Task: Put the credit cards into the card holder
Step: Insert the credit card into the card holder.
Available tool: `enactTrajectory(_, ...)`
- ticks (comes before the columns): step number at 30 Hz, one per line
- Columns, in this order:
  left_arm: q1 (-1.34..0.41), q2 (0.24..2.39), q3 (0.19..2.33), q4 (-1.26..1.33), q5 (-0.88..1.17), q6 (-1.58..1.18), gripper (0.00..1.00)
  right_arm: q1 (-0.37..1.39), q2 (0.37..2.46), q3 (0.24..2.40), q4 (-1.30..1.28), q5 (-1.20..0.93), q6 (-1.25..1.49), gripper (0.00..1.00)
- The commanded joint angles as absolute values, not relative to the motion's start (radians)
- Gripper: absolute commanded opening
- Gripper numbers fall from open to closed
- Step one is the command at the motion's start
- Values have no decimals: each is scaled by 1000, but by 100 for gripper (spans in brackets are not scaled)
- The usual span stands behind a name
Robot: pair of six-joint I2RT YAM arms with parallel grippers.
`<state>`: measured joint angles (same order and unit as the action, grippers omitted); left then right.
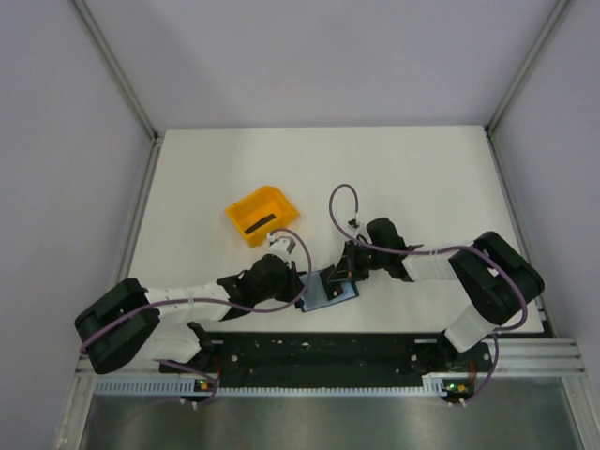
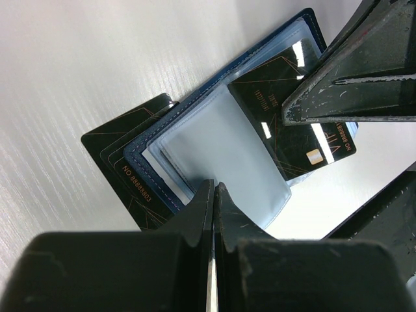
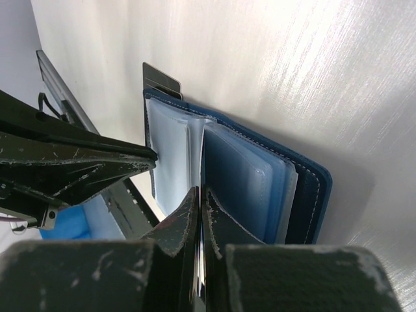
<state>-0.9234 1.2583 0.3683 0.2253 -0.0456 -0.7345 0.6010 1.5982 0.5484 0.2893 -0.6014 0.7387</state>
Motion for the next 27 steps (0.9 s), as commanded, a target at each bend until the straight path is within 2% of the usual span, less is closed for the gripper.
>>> enactTrajectory(1,-923,1255,345,178,-58,-724,0,601,1580,546,337,-638,749,0)
enactTrajectory(18,-923,1246,337,173,-61,-727,0,601,1508,546,278,-577,733,0)
enactTrajectory(27,-923,1246,337,175,-63,-729,0,600,1546,549,291,-598,738,0)
